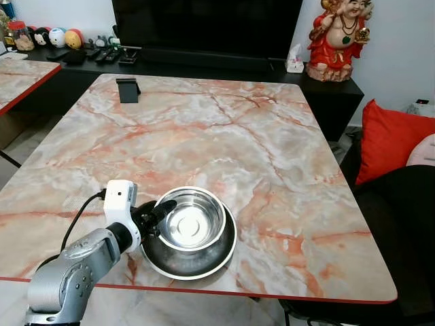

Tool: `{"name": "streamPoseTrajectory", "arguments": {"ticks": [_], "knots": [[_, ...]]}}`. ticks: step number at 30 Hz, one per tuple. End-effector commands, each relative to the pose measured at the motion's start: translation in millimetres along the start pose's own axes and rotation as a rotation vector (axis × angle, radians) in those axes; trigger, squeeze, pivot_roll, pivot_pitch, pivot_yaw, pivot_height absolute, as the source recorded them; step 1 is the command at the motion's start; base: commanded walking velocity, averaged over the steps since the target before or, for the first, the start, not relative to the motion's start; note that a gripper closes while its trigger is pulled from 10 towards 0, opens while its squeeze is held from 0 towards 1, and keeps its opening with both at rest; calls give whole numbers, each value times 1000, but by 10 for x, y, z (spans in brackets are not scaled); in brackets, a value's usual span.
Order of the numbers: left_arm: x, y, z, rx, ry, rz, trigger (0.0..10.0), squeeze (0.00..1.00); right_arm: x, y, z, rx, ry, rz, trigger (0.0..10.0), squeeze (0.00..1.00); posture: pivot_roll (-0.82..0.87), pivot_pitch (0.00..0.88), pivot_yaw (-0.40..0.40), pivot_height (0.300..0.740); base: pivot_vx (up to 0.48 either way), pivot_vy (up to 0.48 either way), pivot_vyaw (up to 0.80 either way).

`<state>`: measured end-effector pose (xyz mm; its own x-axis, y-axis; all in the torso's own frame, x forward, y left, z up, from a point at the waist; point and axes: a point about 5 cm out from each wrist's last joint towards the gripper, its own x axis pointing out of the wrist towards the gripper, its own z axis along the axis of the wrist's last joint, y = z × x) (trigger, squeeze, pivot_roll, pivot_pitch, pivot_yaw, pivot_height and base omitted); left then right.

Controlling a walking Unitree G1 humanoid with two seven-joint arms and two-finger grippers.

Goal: Setting the table

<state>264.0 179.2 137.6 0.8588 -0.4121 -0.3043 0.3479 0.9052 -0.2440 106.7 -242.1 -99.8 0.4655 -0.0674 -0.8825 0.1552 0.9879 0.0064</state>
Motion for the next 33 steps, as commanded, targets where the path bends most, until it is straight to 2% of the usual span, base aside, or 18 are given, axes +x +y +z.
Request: {"name": "streamPoseTrajectory", "arguments": {"ticks": [1, 14, 18, 21, 22, 23, 26, 28, 29, 30, 33], "knots": [[-1, -18, 66, 64, -15, -1, 10000, 0, -8, -49, 14, -10, 3, -8, 10000, 0, 139, 0, -83, 715, 0, 0, 0], [9, 30, 249, 198, -51, 37, 10000, 0, -4, -42, 24, -8, 2, -5, 10000, 0, 132, 0, -80, 715, 0, 0, 0], [-7, 90, 559, 254, -238, 137, 10000, 0, -4, -44, 26, -11, 2, -4, 10000, 0, 138, 0, -82, 715, 0, 0, 0], [-5, 128, 637, 258, -317, 207, 10000, 0, -4, -44, 25, -11, 1, -3, 10000, 0, 136, 0, -81, 715, 0, 0, 0], [36, 126, 598, 329, -326, 255, 10000, 0, -6, -44, 22, -6, -3, -8, 10000, 0, 125, 0, -75, 715, 0, 0, 0], [53, 117, 577, 352, -327, 264, 10000, 0, -7, -45, 20, -3, -6, -10, 10000, 0, 125, 0, -75, 715, 0, 0, 0], [103, 50, 524, 326, -360, 275, 10000, 0, -11, -48, 17, 4, -19, -18, 10000, 0, 125, 0, -74, 715, 0, 0, 0], [193, -58, 444, 415, -383, 264, 10000, 0, -17, -57, 11, 20, -35, -29, 10000, 0, 142, 0, -78, 715, 0, 0, 0], [193, -58, 444, 415, -383, 264, 10000, 0, -17, -57, 11, 20, -35, -29, 10000, 0, 142, 0, -78, 715, 0, 0, 0], [271, -119, 366, 424, -403, 267, 10000, 0, -20, -56, 9, 27, -52, -37, 10000, 0, 139, 0, -71, 715, 0, 0, 0], [358, -140, 227, 457, -392, 289, 10000, 0, -24, -42, -5, 51, -68, -49, 10000, 0, 114, 0, -56, 715, 0, 0, 0]]}}
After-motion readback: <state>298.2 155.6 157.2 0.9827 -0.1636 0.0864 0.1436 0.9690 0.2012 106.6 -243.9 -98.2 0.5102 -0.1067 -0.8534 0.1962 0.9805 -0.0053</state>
